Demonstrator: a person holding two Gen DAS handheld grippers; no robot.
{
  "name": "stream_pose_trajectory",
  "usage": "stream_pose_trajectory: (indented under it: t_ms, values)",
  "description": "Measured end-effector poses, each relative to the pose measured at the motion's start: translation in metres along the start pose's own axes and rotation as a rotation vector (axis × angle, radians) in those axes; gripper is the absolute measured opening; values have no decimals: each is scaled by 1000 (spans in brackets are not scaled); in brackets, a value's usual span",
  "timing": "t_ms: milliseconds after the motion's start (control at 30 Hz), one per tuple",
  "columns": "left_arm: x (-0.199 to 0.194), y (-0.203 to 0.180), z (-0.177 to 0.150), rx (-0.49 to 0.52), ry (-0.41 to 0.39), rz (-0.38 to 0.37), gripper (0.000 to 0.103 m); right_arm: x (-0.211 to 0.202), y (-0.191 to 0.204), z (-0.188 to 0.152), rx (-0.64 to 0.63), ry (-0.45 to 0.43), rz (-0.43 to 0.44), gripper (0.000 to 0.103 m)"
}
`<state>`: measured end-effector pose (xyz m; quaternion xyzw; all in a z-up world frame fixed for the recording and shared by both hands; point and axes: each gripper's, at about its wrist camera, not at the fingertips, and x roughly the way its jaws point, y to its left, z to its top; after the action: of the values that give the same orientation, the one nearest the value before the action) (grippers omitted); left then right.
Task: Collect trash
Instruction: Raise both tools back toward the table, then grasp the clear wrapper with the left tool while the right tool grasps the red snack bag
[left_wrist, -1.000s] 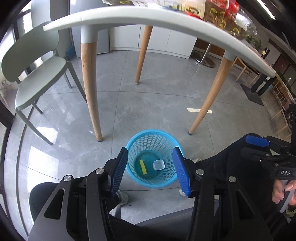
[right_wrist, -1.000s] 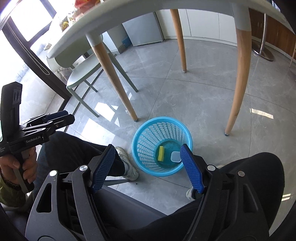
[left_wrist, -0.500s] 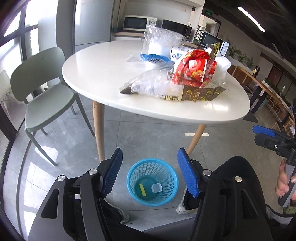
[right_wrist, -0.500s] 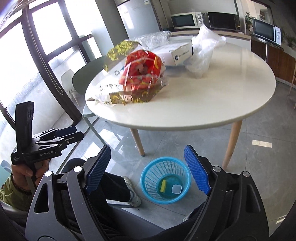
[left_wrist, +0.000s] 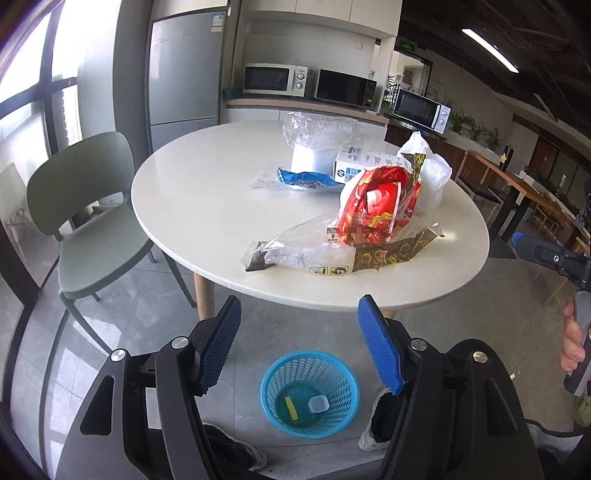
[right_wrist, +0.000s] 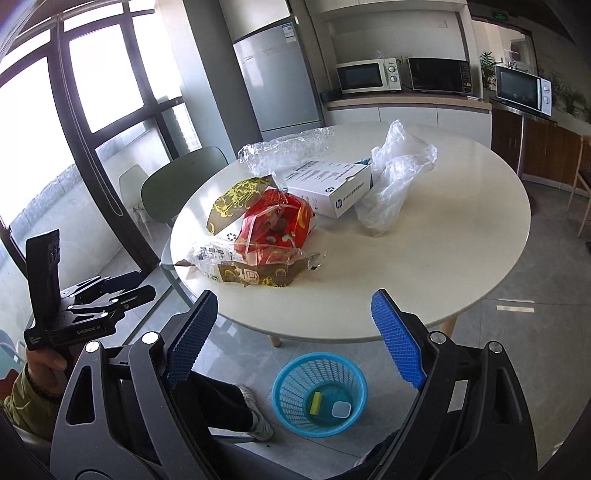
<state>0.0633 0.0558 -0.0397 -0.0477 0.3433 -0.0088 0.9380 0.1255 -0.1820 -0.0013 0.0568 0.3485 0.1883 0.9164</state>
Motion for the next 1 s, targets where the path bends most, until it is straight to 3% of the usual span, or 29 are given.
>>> stream_pose_trajectory:
  t_ms: [233, 367, 667, 1000]
  values:
    - [10, 7, 13, 28, -11, 26, 68, 17, -6, 22, 6, -3, 3, 81]
    - [20, 24, 19, -9, 4, 37, 68, 33, -12, 31, 20, 6, 2, 81]
    - [38, 29, 25, 24, 13, 11, 68, 70, -15, 47, 45, 43, 21, 71]
    - [51, 29, 31, 85, 10, -39, 68, 104, -9, 59, 18, 92, 35, 50]
